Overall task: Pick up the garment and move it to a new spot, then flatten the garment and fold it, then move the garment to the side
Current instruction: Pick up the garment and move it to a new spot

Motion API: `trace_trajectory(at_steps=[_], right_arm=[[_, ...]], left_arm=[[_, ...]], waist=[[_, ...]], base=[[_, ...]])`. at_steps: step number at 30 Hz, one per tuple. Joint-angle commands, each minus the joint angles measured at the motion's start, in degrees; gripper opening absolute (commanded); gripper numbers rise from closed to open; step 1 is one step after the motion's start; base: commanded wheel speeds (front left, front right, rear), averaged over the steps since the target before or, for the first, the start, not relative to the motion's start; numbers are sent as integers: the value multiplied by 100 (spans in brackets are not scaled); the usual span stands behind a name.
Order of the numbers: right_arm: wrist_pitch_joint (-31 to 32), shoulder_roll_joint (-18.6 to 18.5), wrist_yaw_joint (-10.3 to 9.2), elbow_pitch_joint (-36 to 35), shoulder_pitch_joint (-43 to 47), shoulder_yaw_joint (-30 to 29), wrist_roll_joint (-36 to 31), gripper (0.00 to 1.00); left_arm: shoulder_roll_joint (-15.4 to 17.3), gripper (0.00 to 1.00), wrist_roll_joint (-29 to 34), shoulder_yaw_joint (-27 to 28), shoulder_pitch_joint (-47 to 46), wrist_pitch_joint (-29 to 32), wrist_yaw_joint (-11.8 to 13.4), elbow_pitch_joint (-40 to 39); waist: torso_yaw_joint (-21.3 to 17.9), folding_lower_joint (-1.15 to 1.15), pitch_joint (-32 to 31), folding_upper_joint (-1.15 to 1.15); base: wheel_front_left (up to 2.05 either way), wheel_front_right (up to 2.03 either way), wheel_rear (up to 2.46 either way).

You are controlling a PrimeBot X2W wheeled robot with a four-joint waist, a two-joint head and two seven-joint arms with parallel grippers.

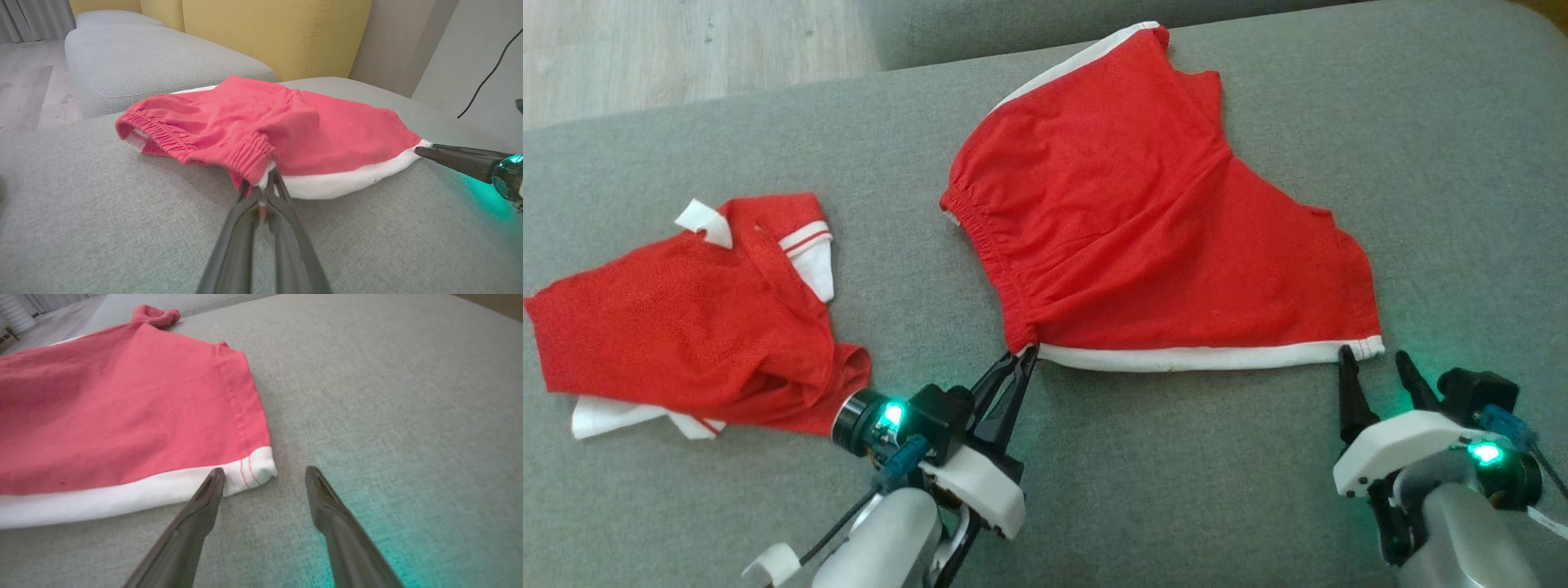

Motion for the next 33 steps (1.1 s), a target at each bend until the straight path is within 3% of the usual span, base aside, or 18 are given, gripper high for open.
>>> trace_trajectory(at_steps=[1,5,6,7,8,9,21,28,33], right_arm=[[-39,-30,-4,-42,-258,121,-64,100],[-150,-30,-4,238,-422,106,-126,100],[-178,-30,-4,301,-461,107,-139,93],[-213,-30,-4,355,-499,118,-149,71],[-254,-30,-4,405,-535,129,-150,30],[-295,-30,-4,452,-567,144,-151,0],[-701,-30,-4,265,-632,352,-28,0],[-739,-30,-4,-638,-553,700,478,0],[-518,-30,-4,-1528,-702,822,658,0]], left_arm=[[76,0,49,133,-289,-58,30,-193],[101,0,37,114,-311,-39,37,-197],[109,0,33,111,-313,-34,40,-196],[117,0,28,107,-314,-29,41,-194],[125,0,23,104,-313,-25,44,-189],[132,0,17,100,-311,-22,46,-184],[244,0,-56,116,-298,-1,104,-189],[469,0,-16,148,-618,153,56,-320],[736,0,71,195,-1326,448,-101,-508]], waist=[[9,0,15,0],[19,0,33,0],[19,0,35,0],[19,0,33,0],[18,0,27,0],[17,0,17,0],[-22,0,-326,0],[-31,0,-607,0],[-8,0,-815,0]], base=[[0,0,0],[0,0,0],[0,0,0],[0,0,0],[0,0,0],[0,0,0],[0,0,0],[0,0,0],[0,0,0]])
